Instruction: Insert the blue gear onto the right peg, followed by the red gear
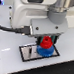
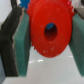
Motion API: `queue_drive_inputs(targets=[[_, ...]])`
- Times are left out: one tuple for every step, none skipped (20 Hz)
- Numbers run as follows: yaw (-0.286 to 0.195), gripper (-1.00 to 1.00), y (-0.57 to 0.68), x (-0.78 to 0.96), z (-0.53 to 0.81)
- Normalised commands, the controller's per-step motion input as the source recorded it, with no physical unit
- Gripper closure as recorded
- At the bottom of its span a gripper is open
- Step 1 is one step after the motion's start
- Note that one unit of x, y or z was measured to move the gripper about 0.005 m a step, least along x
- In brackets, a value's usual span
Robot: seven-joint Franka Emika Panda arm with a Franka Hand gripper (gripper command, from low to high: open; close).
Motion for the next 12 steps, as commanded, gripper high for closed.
queue_drive_inputs(targets=[[0.0, 1.0, 0.06, 0.15, 0.0], [0.0, 1.0, 0.16, 0.27, 0.11], [0.0, 1.0, 0.13, 0.33, 0.17], [0.0, 1.0, 0.11, 0.37, 0.27], [0.0, 1.0, 0.11, 0.33, 0.31], [0.0, 1.0, 0.05, 0.35, 0.28], [0.0, 1.0, 0.03, 0.33, 0.3], [0.0, 1.0, 0.0, 0.26, 0.13], [0.0, 1.0, 0.0, 0.12, 0.06], [0.0, 1.0, 0.02, 0.05, 0.15], [0.0, 1.0, 0.03, 0.06, -0.23], [0.0, 1.0, 0.02, 0.09, -0.28]])
